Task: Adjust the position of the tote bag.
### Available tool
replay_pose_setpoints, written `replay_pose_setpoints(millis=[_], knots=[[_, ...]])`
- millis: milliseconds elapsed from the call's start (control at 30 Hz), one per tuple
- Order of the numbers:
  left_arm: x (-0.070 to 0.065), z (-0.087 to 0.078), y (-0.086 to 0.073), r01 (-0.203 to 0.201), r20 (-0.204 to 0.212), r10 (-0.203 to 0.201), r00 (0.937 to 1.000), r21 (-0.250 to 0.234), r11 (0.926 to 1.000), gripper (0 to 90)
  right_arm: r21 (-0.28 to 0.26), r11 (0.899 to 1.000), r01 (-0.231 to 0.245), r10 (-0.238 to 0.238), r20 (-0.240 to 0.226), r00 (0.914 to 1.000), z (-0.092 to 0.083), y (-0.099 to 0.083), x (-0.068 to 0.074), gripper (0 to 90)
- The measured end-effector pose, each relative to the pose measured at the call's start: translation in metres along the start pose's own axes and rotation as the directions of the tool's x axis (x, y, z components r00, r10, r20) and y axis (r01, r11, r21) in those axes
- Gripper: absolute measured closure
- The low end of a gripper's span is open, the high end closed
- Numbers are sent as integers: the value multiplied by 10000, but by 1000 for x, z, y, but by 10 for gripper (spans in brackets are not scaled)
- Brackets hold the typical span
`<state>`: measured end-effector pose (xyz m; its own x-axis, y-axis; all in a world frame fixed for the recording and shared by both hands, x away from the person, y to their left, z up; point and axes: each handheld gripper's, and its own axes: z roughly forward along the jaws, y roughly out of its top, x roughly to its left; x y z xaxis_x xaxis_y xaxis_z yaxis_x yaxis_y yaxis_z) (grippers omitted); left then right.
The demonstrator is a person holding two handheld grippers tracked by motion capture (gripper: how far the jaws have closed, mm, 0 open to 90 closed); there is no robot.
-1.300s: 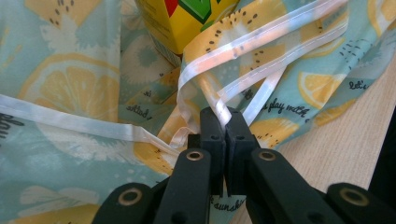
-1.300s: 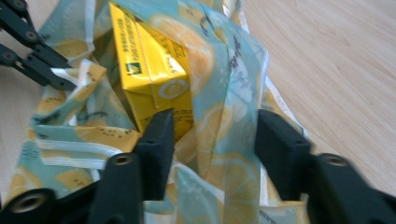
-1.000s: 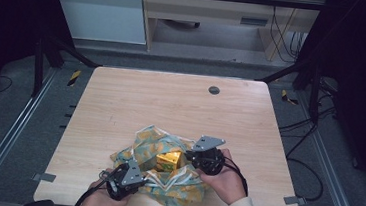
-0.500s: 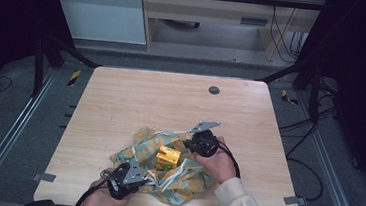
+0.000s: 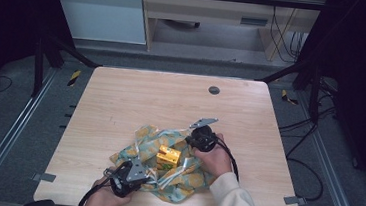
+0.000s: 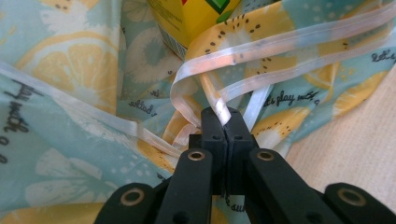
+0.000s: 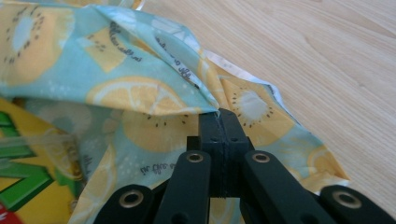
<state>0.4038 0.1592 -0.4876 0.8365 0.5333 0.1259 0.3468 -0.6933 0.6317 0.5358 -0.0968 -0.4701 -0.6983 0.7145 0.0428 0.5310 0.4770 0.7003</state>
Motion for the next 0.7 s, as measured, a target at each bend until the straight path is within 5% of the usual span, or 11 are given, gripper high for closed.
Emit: replay_pose_setpoints(millis=[367,700], knots=[[1,3,0,119,28,-119,9999,51,9999,899,-118,9999,-84,88,358,9993,5,0,-7,900],[0,3,1,135,196,-137,9997,94,9999,900,-345,9975,-617,643,811,9946,11,0,-19,900]])
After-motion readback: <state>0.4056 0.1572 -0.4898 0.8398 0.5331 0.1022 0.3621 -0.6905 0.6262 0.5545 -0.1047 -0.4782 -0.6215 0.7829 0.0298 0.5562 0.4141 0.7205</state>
